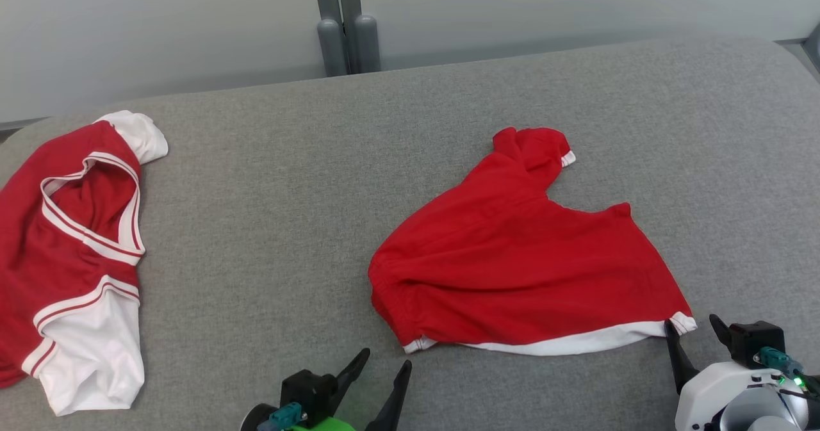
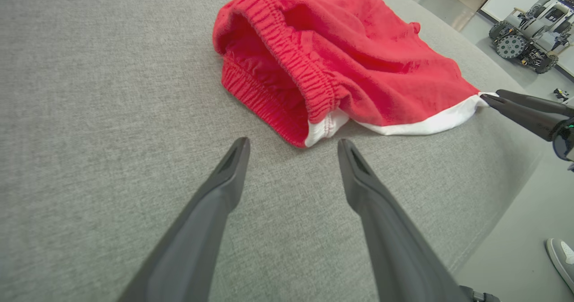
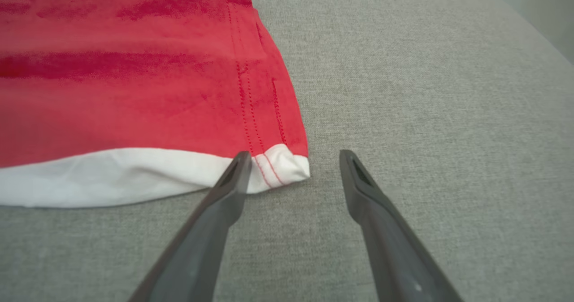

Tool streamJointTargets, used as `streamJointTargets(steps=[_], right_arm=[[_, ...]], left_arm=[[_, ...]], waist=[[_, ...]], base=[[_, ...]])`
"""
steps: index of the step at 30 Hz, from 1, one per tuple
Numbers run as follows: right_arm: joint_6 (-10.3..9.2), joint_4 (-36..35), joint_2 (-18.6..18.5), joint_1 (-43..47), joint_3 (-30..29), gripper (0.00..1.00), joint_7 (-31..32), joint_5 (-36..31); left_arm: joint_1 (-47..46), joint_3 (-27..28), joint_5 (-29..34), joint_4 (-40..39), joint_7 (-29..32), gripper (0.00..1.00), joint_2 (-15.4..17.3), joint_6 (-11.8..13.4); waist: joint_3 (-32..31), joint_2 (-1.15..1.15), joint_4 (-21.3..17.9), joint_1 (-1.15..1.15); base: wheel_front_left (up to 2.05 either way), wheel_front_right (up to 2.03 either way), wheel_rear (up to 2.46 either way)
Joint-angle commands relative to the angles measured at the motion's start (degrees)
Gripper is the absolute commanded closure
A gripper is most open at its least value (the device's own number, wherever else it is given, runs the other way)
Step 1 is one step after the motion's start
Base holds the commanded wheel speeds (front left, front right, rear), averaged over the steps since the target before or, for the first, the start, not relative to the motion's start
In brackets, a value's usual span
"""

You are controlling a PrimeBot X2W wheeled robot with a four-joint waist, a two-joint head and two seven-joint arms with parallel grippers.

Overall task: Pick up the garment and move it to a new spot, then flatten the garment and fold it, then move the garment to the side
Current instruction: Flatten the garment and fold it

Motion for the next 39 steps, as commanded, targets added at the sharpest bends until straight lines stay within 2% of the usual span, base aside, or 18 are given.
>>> streamJointTargets(steps=[1, 12, 13, 14, 15, 16, 17, 18, 19, 20, 22, 26, 28, 30, 32, 35, 37, 39], right_arm=[[-0.03, 1.1, -0.4, -1.0, 0.7, 0.0, 0.0, 0.7], [-0.03, 6.3, -0.9, -4.6, 4.2, 0.0, -2.0, 2.9], [-0.03, 6.8, -0.9, -4.9, 4.6, 0.0, -2.1, 3.1], [-0.03, 7.1, -0.9, -5.1, 4.9, 0.0, -2.2, 3.3], [-0.03, 7.5, -1.0, -5.4, 5.3, 0.0, -2.2, 3.5], [-0.03, 7.9, -1.1, -5.6, 5.6, 0.0, -2.3, 3.6], [-0.03, 8.4, -1.0, -5.9, 6.1, 0.0, -2.3, 4.0], [-0.03, 8.7, -1.0, -6.2, 6.6, 0.0, -2.2, 4.3], [-0.03, 8.9, -0.9, -6.6, 7.1, 0.0, -2.3, 5.0], [-0.03, 9.2, -0.6, -7.0, 7.6, 0.36, -2.2, 5.7], [-0.04, 9.4, 0.3, -7.7, 9.0, 1.0, -1.6, 9.1], [-0.04, 7.0, -2.0, -8.7, 11.6, 1.0, -0.3, 16.9], [-0.04, 3.1, -3.8, -8.2, 12.4, 1.0, 0.1, 20.9], [-0.03, -3.5, -5.9, -6.8, 12.2, 1.0, 0.9, 25.5], [-0.03, -12.8, -8.4, -5.4, 10.6, 1.0, 3.3, 30.8], [-0.02, -29.4, -12.2, -4.7, 5.0, 1.0, 9.7, 38.3], [-0.02, -38.1, -12.7, -7.0, 0.8, 1.0, 14.9, 41.6], [-0.02, -43.8, -12.4, -11.9, -3.8, 1.0, 20.5, 43.3]], left_arm=[[-1.5, -0.5, -1.1, 0.9, -0.5, 0.0, 0.8, -0.2], [-7.3, -7.0, -5.0, 5.8, -1.7, 0.0, 1.4, -0.2], [-7.9, -7.7, -5.8, 5.8, -1.9, 0.29, 1.2, -0.2], [-8.3, -7.9, -6.3, 5.9, -2.1, 0.49, 1.1, -0.2], [-8.7, -8.3, -6.7, 6.2, -2.3, 0.54, 1.2, -0.2], [-8.8, -8.8, -7.0, 6.5, -2.4, 0.69, 1.2, -0.2], [-9.1, -9.1, -7.4, 6.9, -2.5, 0.91, 1.2, -0.2], [-9.5, -9.2, -7.6, 7.1, -2.6, 1.0, 1.2, -0.2], [-9.7, -9.8, -8.2, 7.8, -2.7, 1.0, 1.4, -0.2], [-9.7, -10.4, -8.6, 8.2, -2.7, 1.0, 1.4, -0.2], [-10.1, -11.5, -9.7, 8.8, -2.8, 1.0, 1.9, -0.2], [-10.5, -14.0, -12.4, 8.2, -2.3, 1.0, 4.0, -0.2], [-10.8, -15.2, -14.0, 5.0, -1.2, 1.0, 6.2, -0.2], [-11.0, -15.2, -16.1, -0.9, 0.6, 1.0, 9.6, -0.2], [-11.0, -14.5, -18.8, -10.2, 3.5, 1.0, 13.8, -0.2], [-13.7, -10.7, -23.1, -27.4, 11.0, 1.0, 22.5, 0.1], [-16.7, -7.6, -28.5, -36.9, 17.3, 1.0, 26.7, 0.1], [-22.9, -3.1, -33.5, -43.4, 23.8, 1.0, 30.9, 0.9]], waist=[[0.6, 0.0, -0.4, 0.0], [2.1, 0.0, -1.7, 0.0], [2.2, 0.0, -1.9, 0.0], [2.3, 0.0, -2.1, 0.0], [2.3, 0.0, -2.2, 0.0], [2.3, 0.0, -2.4, 0.0], [2.4, 0.0, -2.6, 0.0], [2.4, 0.0, -2.8, 0.0], [2.4, 0.0, -3.0, 0.0], [2.4, 0.0, -3.1, 0.0], [2.2, 0.0, -3.4, 0.0], [1.8, 0.0, -4.0, 0.0], [1.8, 0.0, -4.0, 0.0], [2.1, 0.0, -3.9, 0.0], [3.3, 0.0, -4.0, 0.0], [6.8, 0.0, -3.8, 0.0], [10.0, 0.0, -3.7, 0.0], [14.2, 0.0, -3.5, 0.0]], base=[[0.0, 0.0, 0.0], [0.0, 0.0, 0.0], [0.0, 0.0, 0.0], [0.0, 0.0, 0.0], [0.0, 0.0, 0.0], [0.0, 0.0, 0.0], [0.0, 0.0, 0.0], [0.0, 0.0, 0.0], [0.0, 0.0, 0.0], [0.0, 0.0, 0.0], [0.0, 0.0, 0.0], [0.0, 0.0, 0.0], [0.0, 0.0, 0.0], [0.0, 0.0, 0.0], [0.0, 0.0, 0.0], [0.0, 0.0, 0.0], [0.0, 0.0, 0.0], [0.0, 0.0, 0.0]])
